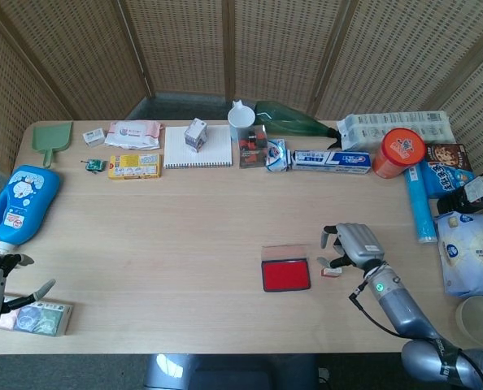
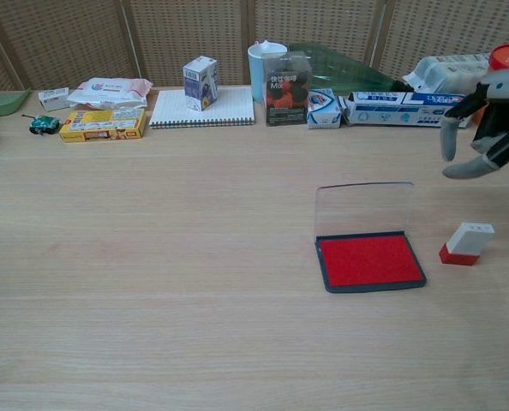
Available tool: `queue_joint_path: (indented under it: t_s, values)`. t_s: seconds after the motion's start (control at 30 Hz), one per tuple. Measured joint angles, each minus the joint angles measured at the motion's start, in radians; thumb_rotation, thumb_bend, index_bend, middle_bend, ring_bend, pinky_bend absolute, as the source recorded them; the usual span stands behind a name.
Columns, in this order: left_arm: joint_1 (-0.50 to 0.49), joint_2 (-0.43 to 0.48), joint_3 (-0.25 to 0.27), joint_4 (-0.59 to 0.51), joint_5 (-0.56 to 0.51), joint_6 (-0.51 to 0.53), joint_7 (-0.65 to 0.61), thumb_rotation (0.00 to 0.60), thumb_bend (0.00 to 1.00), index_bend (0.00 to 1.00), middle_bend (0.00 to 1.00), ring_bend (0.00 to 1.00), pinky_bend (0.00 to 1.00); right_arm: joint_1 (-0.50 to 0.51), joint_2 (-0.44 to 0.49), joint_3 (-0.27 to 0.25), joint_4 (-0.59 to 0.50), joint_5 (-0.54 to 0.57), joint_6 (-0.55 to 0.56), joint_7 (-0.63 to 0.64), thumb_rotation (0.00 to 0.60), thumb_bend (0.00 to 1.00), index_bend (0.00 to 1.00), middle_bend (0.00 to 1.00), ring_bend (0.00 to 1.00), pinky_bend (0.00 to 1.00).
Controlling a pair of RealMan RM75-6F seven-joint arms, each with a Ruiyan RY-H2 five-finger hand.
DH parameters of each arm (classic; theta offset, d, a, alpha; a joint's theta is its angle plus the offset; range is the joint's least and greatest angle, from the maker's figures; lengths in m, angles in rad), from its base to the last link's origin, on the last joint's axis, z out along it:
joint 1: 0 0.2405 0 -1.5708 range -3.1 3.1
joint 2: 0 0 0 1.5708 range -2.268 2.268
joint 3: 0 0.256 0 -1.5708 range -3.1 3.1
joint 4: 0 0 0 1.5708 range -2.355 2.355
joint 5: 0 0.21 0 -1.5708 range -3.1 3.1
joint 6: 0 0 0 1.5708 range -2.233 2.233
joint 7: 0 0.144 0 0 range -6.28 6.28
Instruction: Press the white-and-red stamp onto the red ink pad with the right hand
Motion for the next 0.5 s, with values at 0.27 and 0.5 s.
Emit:
queue_joint_path:
  t_s: [0.27, 0.5]
  values:
    - [0.029, 0.001, 0.016, 0.000, 0.000, 0.022, -0.016, 0.185, 0.12, 0.37, 0.40, 0.31, 0.18, -0.113, -0.037, 0.034, 0.031, -0.184, 0.210, 0.098, 0.516, 0.31, 0.59, 0.94, 1.00, 1.00]
    - [0.061, -0.019, 0.033, 0.011, 0.006, 0.049, -0.033, 0.184, 0.12, 0.37, 0.40, 0.31, 0.18, -0.212, -0.062, 0.018, 0.038, -0.257, 0.348, 0.071, 0.518, 0.31, 0.59, 0.86, 0.96, 0.99]
